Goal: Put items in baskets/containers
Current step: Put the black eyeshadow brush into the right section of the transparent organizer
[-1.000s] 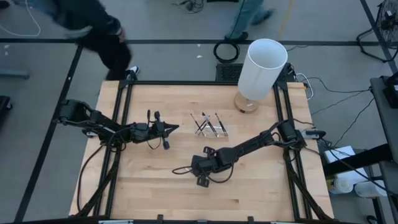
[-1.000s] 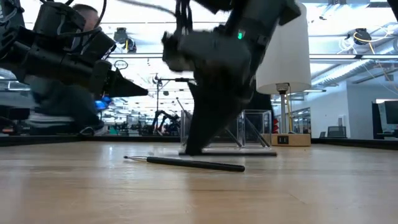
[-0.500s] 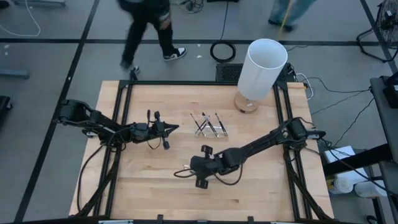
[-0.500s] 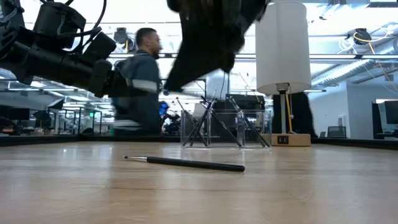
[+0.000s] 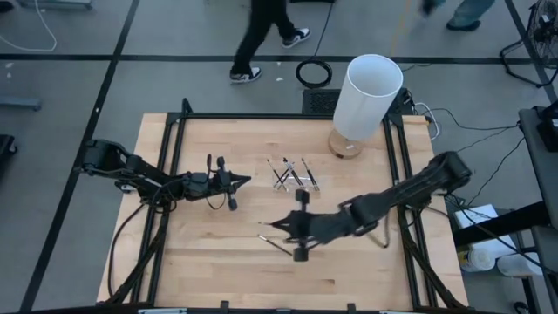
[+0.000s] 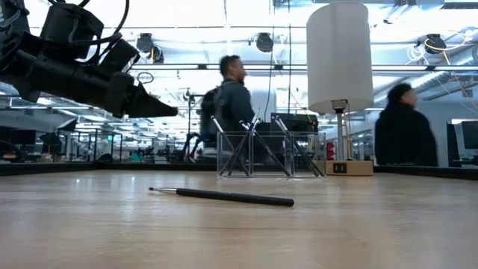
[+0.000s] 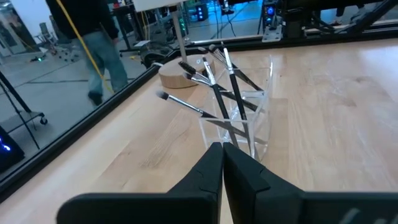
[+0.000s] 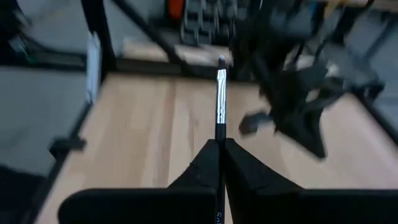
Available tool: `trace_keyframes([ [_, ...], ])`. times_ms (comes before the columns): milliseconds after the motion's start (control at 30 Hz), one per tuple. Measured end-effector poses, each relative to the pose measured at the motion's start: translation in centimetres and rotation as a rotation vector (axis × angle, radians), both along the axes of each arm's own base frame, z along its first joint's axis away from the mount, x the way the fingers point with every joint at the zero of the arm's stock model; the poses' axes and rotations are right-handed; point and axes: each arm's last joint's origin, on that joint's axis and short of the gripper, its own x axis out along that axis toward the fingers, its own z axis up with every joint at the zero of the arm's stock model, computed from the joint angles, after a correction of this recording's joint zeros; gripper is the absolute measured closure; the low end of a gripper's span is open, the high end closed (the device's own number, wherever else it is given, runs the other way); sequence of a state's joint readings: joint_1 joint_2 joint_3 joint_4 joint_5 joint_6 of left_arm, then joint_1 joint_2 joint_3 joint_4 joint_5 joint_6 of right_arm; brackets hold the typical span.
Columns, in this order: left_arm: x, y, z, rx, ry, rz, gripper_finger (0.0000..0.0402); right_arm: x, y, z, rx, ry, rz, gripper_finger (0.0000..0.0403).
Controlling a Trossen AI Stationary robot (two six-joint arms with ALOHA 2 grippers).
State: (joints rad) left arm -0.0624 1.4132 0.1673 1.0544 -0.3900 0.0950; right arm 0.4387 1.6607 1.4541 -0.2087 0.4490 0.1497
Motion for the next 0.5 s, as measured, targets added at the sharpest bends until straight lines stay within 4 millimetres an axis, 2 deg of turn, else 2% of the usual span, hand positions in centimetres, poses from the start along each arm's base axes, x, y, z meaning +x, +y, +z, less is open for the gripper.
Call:
trace_keyframes([
  [100,0.0,-0.2,0.0,-0.006,0.000,-0.039,0.0380,-2.4,-0.6,0.8,0.014,-0.142,0.037,0.0403],
  [167,0.0,-0.4,0.2,0.007,-0.004,-0.093,0.0380,-4.1,-1.2,0.5,0.036,-0.235,0.050,0.0403],
  [300,-0.2,-0.7,1.5,0.032,-0.065,-0.124,0.0380,-7.1,-2.8,-2.1,0.072,-0.312,0.046,0.0403],
  [500,-0.9,-1.3,3.2,0.038,-0.135,-0.200,0.0380,-9.9,-5.3,-5.6,0.068,-0.489,0.017,0.0403],
])
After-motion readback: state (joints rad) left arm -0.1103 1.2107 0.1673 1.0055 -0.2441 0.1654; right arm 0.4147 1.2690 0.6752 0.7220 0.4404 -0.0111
